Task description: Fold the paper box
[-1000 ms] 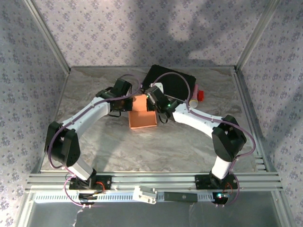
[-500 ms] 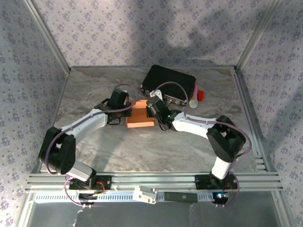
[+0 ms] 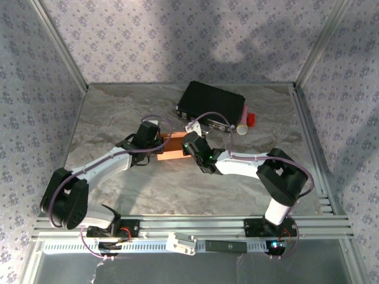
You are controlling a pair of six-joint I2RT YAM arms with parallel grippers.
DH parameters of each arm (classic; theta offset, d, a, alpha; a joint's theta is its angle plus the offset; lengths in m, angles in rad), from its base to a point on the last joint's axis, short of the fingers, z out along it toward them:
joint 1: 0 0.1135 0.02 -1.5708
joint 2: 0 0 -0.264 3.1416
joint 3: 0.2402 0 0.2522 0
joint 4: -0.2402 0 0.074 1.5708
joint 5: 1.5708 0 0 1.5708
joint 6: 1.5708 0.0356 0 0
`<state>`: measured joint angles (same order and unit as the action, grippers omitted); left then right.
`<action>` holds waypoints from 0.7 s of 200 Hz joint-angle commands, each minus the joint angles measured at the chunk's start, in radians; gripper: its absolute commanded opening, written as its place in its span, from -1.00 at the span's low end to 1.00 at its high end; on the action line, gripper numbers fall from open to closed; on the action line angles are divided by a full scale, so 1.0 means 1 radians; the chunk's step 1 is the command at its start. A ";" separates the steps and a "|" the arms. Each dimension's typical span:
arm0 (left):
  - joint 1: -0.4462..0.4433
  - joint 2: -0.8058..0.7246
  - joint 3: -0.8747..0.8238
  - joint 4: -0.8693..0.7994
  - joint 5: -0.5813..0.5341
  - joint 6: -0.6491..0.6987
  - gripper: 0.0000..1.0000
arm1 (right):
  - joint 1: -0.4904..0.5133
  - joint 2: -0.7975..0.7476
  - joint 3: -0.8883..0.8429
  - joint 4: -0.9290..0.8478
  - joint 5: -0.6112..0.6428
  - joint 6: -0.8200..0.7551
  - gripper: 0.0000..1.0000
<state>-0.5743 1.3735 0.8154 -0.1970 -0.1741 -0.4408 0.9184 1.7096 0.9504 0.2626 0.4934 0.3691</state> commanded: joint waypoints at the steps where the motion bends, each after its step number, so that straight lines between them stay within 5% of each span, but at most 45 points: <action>1: -0.074 -0.052 -0.018 0.182 0.099 -0.003 -0.96 | 0.066 -0.009 -0.033 0.065 -0.065 -0.039 -1.00; 61: -0.158 -0.091 -0.176 0.285 -0.047 -0.036 -0.96 | 0.123 -0.042 -0.091 0.063 0.002 -0.031 -0.87; 108: -0.210 -0.098 -0.225 0.319 -0.145 -0.059 -0.96 | 0.161 -0.132 -0.112 -0.023 0.027 0.071 -0.20; 140: -0.246 -0.085 -0.226 0.314 -0.210 -0.077 -0.97 | 0.197 -0.200 -0.118 -0.081 0.007 0.152 0.02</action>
<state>-0.7742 1.2865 0.5877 0.0509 -0.4023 -0.4995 1.0657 1.5723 0.8288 0.1940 0.5816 0.4397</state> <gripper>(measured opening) 0.054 0.486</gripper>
